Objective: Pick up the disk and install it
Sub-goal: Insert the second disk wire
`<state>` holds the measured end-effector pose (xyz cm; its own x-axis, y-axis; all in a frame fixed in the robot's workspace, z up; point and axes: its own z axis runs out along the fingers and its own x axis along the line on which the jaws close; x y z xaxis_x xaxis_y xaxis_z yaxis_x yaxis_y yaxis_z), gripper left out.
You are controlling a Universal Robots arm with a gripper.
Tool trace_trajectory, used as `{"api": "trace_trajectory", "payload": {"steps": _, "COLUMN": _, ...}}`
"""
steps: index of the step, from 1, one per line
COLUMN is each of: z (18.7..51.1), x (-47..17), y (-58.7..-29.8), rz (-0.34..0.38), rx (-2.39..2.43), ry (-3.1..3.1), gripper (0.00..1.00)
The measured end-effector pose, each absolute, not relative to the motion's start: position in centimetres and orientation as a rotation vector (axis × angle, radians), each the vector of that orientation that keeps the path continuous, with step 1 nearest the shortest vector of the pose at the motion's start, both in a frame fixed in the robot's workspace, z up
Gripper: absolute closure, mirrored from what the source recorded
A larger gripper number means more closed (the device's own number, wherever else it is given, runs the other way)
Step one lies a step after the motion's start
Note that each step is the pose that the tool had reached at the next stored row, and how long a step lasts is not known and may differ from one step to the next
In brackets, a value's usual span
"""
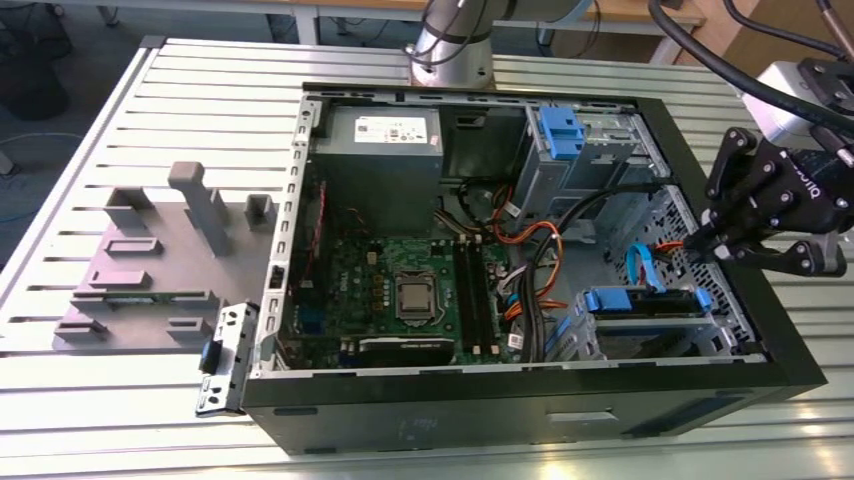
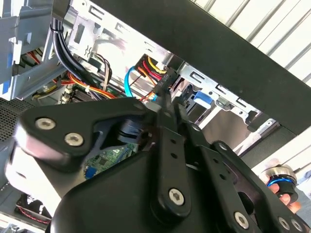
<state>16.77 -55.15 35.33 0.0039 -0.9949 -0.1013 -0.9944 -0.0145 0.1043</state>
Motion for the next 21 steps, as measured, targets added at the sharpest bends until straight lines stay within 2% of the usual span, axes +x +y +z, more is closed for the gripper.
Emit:
{"api": "trace_trajectory", "payload": {"steps": 2, "z": 35.3, "x": 16.8, "y": -55.1, "rz": -0.229, "rx": 2.224, "ry": -2.203, "gripper": 0.77}}
{"api": "trace_trajectory", "payload": {"steps": 3, "z": 35.3, "x": 16.8, "y": -55.1, "rz": -0.229, "rx": 2.224, "ry": -2.203, "gripper": 0.77}}
{"api": "trace_trajectory", "payload": {"steps": 4, "z": 35.3, "x": 16.8, "y": -55.1, "rz": -0.229, "rx": 2.224, "ry": -2.203, "gripper": 0.70}}
{"api": "trace_trajectory", "payload": {"steps": 12, "z": 36.9, "x": 16.8, "y": -55.2, "rz": -0.236, "rx": 2.227, "ry": -2.205, "gripper": 0.70}}
{"api": "trace_trajectory", "payload": {"steps": 21, "z": 36.1, "x": 17.6, "y": -55.1, "rz": -0.264, "rx": 2.226, "ry": -2.187, "gripper": 0.70}}
